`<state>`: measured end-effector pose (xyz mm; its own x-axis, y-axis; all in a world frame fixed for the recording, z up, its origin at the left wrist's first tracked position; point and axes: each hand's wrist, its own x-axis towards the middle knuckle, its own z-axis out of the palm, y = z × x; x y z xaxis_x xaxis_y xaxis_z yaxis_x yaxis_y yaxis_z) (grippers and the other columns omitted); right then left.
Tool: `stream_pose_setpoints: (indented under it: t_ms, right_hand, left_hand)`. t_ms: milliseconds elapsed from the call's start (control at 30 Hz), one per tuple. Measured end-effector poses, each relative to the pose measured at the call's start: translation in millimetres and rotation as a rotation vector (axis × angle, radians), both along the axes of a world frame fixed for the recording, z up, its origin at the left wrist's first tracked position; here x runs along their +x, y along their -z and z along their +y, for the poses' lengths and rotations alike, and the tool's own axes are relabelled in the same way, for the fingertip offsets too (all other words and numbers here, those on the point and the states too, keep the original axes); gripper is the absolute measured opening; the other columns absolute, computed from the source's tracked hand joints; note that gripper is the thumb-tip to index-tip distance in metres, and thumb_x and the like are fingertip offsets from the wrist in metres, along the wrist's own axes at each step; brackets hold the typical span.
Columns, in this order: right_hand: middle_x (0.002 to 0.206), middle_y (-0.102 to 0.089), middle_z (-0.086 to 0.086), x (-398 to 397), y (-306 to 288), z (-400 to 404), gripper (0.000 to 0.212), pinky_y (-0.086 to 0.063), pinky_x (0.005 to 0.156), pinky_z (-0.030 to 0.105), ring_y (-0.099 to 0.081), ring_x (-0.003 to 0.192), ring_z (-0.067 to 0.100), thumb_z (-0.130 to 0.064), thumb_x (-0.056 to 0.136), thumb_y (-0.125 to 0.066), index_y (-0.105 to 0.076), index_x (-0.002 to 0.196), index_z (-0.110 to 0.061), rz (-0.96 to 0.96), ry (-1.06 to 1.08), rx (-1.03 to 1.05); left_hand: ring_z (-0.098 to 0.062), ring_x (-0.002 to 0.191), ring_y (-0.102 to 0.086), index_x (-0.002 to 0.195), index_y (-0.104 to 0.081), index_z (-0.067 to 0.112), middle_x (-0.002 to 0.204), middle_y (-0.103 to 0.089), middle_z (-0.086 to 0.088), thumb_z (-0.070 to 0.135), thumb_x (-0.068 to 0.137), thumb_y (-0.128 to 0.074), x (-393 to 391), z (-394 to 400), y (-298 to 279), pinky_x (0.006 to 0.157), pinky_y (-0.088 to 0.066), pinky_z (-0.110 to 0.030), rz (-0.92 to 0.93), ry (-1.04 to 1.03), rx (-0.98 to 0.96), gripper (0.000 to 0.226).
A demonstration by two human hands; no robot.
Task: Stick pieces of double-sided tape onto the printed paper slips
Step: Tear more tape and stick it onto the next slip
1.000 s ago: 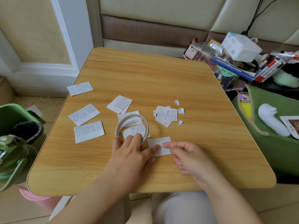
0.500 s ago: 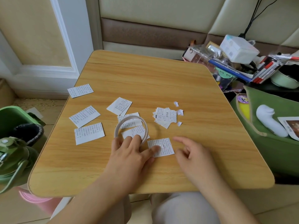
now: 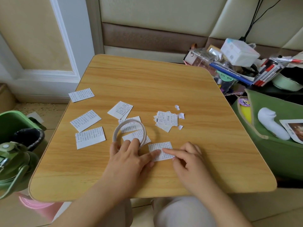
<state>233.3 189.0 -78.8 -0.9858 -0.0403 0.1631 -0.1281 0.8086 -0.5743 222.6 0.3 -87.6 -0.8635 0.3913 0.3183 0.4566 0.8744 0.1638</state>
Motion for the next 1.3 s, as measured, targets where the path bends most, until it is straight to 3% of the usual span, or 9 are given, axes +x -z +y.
stream_pose_setpoints:
  t_ms: [133,300,500,667,833,967,1067,1167,1300]
  right_hand:
    - [0.085,-0.041,-0.015,-2,-3,3,0.042,-0.027,0.09,0.024,-0.037,0.092,0.011,-0.028,0.082,-0.039,-0.065,0.102,-0.056,-0.103,0.009,0.037]
    - [0.088,-0.041,-0.017,-2,-10,3,0.044,-0.021,0.087,0.025,-0.033,0.095,0.007,-0.031,0.083,-0.032,-0.055,0.098,-0.067,-0.192,-0.021,0.081]
    - [0.088,-0.041,-0.018,-2,-10,5,0.051,-0.022,0.092,0.027,-0.034,0.096,0.008,-0.015,0.095,-0.045,-0.057,0.102,-0.064,-0.193,-0.031,0.071]
    - [0.087,-0.04,-0.019,-3,-10,6,0.049,-0.023,0.093,0.027,-0.034,0.097,0.009,-0.015,0.096,-0.046,-0.058,0.107,-0.061,-0.216,-0.033,0.088]
    - [0.089,-0.042,-0.017,-4,-15,8,0.053,-0.022,0.094,0.022,-0.033,0.096,0.003,-0.015,0.096,-0.045,-0.049,0.097,-0.068,-0.264,-0.064,0.047]
    - [0.093,-0.049,-0.009,-9,-22,14,0.046,-0.029,0.084,0.003,-0.041,0.094,-0.002,-0.008,0.095,-0.049,-0.062,0.092,-0.052,-0.335,-0.038,-0.183]
    - [0.09,-0.053,-0.003,-15,-25,16,0.039,-0.037,0.071,0.004,-0.048,0.075,-0.004,-0.002,0.089,-0.056,-0.067,0.089,-0.039,-0.274,0.057,-0.295]
    - [0.096,-0.055,-0.006,-29,-27,15,0.026,-0.035,0.074,0.002,-0.051,0.082,-0.003,-0.01,0.087,-0.065,-0.069,0.106,-0.027,-0.146,0.094,-0.169]
    - [0.119,-0.055,-0.003,-72,-36,10,0.032,-0.03,0.091,0.009,-0.05,0.112,0.012,-0.016,0.091,-0.062,-0.063,0.123,-0.014,-0.045,0.001,0.072]
  left_hand:
    - [-0.017,0.069,-0.044,0.117,-0.061,0.048,0.081,-0.023,0.007,0.051,0.089,-0.033,-3,-7,0,0.072,-0.03,-0.036,0.012,0.023,-0.026,0.04]
    - [-0.017,0.07,-0.042,0.121,-0.058,0.048,0.08,-0.027,0.006,0.051,0.09,-0.033,-1,-11,1,0.072,-0.024,-0.036,0.039,0.041,-0.062,0.04]
    - [-0.017,0.068,-0.042,0.121,-0.059,0.046,0.079,-0.026,0.006,0.05,0.091,-0.031,2,-10,1,0.072,-0.027,-0.037,0.058,0.03,-0.048,0.041]
    - [-0.018,0.072,-0.043,0.118,-0.063,0.042,0.079,-0.034,0.005,0.052,0.095,-0.021,10,-18,5,0.073,-0.026,-0.037,0.059,-0.04,-0.008,0.048]
    - [-0.02,0.071,-0.047,0.112,-0.067,0.039,0.079,-0.038,0.004,0.047,0.087,-0.036,10,-17,2,0.074,-0.033,-0.04,0.053,-0.037,-0.004,0.041]
    - [-0.019,0.07,-0.047,0.109,-0.068,0.039,0.079,-0.038,0.005,0.047,0.086,-0.037,8,-17,1,0.074,-0.037,-0.041,0.031,-0.045,0.011,0.04]
    - [-0.018,0.07,-0.046,0.109,-0.067,0.041,0.079,-0.035,0.006,0.048,0.086,-0.037,7,-16,2,0.074,-0.037,-0.04,0.009,-0.048,0.023,0.039]
    - [-0.017,0.069,-0.047,0.105,-0.069,0.041,0.079,-0.03,0.008,0.049,0.086,-0.037,6,-14,0,0.073,-0.037,-0.041,-0.004,-0.055,0.042,0.038]
    - [-0.016,0.067,-0.048,0.096,-0.072,0.038,0.077,-0.027,0.01,0.047,0.085,-0.038,4,-8,-6,0.072,-0.038,-0.039,-0.005,-0.075,0.081,0.037]
